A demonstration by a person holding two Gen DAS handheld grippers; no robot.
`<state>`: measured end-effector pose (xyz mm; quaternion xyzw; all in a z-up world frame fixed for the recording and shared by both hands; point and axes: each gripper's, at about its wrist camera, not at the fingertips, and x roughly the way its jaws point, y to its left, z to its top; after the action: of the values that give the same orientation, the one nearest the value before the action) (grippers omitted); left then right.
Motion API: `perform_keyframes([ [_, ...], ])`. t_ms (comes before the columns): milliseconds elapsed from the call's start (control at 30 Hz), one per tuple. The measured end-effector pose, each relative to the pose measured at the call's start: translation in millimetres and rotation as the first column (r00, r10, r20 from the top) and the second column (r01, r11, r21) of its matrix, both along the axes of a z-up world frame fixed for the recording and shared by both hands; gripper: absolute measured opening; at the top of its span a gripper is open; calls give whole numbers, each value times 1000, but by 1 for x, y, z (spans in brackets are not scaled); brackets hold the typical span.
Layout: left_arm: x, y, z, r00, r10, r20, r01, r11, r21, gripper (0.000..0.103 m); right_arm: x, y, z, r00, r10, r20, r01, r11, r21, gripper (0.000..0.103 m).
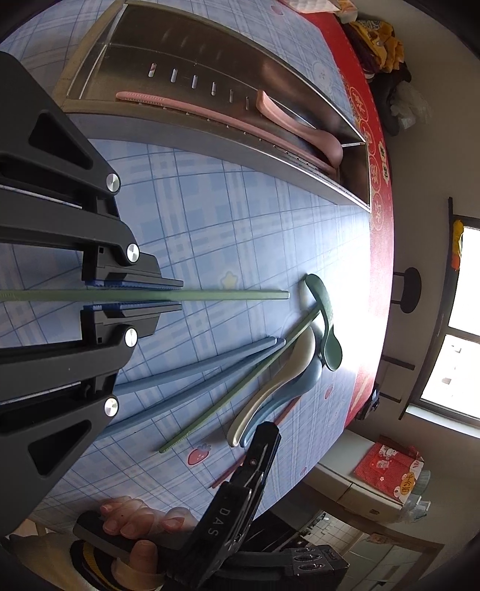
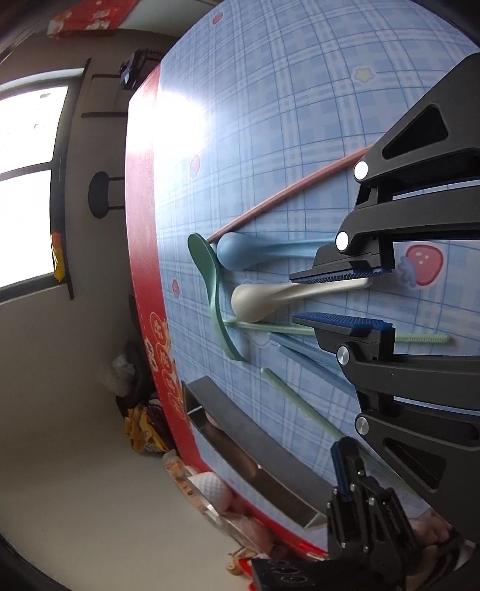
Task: Organize utensils
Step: 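Lift the green chopstick with the left tool while the right tool reaches toward the white spoon, then grasp the second green chopstick with the right tool while the left tool holds its chopstick raised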
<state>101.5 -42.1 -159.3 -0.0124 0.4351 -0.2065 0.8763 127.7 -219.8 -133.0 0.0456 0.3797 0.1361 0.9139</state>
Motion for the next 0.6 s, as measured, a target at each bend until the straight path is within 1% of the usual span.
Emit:
perform_keyframes([
  [133, 2, 8, -1, 1000, 7, -26, -9, 998, -66, 6, 8, 18, -8, 997, 36, -66, -42, 995, -88, 12],
  [200, 2, 11, -2, 999, 6, -35, -10, 996, -90, 6, 12, 20, -10, 995, 42, -88, -50, 995, -86, 12],
  [300, 1, 11, -1, 1000, 4, -31, -7, 996, -84, 6, 19, 19, -10, 993, 37, -114, -46, 996, -75, 12],
  [400, 0, 10, -1, 1000, 5, -24, -7, 997, -71, 6, 23, 20, -8, 991, 39, -126, -45, 998, -43, 12],
  [600, 0, 10, -1, 1000, 5, -25, -7, 997, -76, 6, 34, 36, -15, 985, 53, -164, -69, 993, -92, 12],
])
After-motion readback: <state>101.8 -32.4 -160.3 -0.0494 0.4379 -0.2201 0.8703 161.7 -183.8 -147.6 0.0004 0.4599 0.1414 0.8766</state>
